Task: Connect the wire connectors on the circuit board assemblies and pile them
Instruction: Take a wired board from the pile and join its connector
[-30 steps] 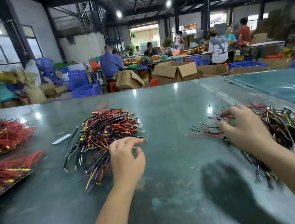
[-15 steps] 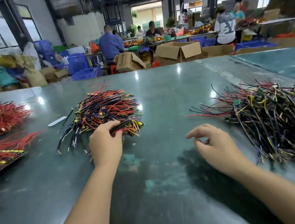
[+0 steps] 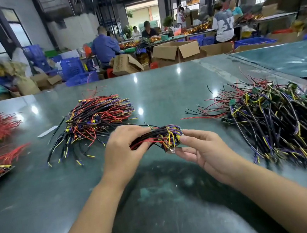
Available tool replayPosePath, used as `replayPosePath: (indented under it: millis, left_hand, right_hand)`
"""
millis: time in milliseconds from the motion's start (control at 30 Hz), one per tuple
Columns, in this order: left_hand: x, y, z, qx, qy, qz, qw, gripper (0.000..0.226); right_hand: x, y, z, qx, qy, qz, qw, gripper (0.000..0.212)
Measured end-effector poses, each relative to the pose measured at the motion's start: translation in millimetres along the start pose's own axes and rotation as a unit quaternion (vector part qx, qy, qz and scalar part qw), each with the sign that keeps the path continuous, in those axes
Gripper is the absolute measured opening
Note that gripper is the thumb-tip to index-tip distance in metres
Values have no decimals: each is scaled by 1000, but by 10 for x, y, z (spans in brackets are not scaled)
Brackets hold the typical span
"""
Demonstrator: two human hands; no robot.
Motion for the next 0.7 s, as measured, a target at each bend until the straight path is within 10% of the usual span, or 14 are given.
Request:
replayPosePath:
  millis: [200, 367, 467, 567, 700]
  left_hand:
    - [432, 216, -77, -146, 229, 67, 960, 86]
    - [494, -33, -245, -202, 374, -215, 879, 61]
    - [288, -194, -304, -286, 376, -421, 774, 29]
    - [86, -394, -296, -226, 360, -543, 725, 21]
    - [-51, -659, -318, -82, 393, -520, 754, 12]
  right_hand:
    - [31, 115, 21, -89, 4, 94, 992, 14]
    - [105, 185, 15, -110, 23, 169, 979, 16]
    - [81, 123, 23, -79, 26, 201, 976, 29]
    - [86, 84, 32, -59, 35, 208, 976, 38]
    - [54, 20, 39, -40, 40, 152, 987, 37]
Point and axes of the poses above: each hand's wrist, its own z-axis towards the middle knuckle, its own y-axis out of the back of the hand, x = y × z, the point moved 6 cm from there along z, towards the middle knuckle, and after that the axes turned 12 degrees about -z, right-handed, at the moved point
